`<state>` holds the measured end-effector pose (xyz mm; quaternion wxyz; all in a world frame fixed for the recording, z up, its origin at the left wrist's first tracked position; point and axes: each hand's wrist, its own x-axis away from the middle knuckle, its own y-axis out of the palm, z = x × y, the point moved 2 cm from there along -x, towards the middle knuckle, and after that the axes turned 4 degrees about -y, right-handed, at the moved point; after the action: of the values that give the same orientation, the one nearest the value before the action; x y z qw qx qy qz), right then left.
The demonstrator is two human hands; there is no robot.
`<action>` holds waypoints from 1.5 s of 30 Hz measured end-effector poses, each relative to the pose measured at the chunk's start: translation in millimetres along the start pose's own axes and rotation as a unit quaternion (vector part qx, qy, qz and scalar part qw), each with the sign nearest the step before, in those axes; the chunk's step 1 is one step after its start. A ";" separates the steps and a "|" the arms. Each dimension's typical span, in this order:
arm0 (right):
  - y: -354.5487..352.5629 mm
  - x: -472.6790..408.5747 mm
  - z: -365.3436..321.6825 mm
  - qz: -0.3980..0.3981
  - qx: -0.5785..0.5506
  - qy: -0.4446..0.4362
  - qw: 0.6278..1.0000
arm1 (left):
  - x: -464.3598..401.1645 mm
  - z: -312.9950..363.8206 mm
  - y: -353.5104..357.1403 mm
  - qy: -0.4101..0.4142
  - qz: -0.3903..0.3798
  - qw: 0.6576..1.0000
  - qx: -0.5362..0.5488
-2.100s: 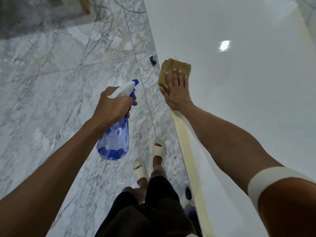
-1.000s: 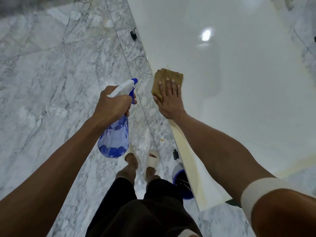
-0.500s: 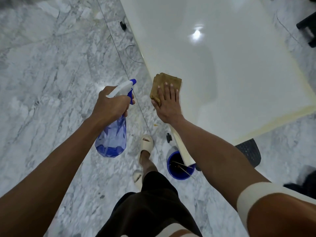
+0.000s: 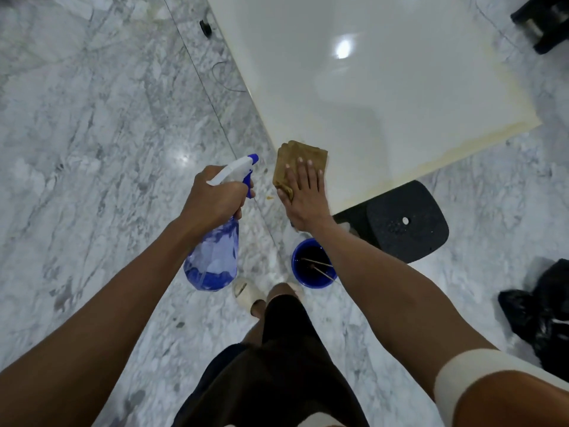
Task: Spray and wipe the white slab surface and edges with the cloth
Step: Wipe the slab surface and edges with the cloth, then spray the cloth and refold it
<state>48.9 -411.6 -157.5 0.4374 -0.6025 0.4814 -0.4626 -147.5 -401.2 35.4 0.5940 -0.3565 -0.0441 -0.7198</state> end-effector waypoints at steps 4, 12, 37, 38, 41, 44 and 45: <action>2.3 32.4 3.2 -0.024 -0.009 0.009 1.000 | 19.6 -2.0 20.9 -0.002 0.006 1.000 -0.005; -11.1 123.6 17.8 -0.087 -0.054 -0.033 0.994 | 61.2 5.4 56.9 0.009 0.025 0.999 0.018; -259.8 -87.3 -0.4 -0.054 -0.819 0.115 0.560 | -15.4 107.9 -36.2 0.082 0.078 0.989 0.093; -260.9 -110.5 -12.6 -0.053 -0.827 0.120 0.546 | -31.6 111.6 -49.9 0.086 0.080 0.989 0.089; -264.9 -180.0 -52.1 -0.054 -0.845 0.130 0.516 | -78.2 127.0 -98.6 0.086 0.084 0.989 0.083; -265.9 -241.5 -85.3 -0.051 -0.855 0.141 0.496 | -122.3 142.4 -148.8 0.072 0.093 0.991 0.069; -266.0 -260.4 -94.6 -0.049 -0.859 0.144 0.490 | -137.2 148.8 -165.4 0.069 0.094 0.991 0.063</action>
<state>-25.3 -122.0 83.5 -0.3950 -0.6279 0.6660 0.0787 -220.1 -167.7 127.8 0.6816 -0.2705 -0.0143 -0.6797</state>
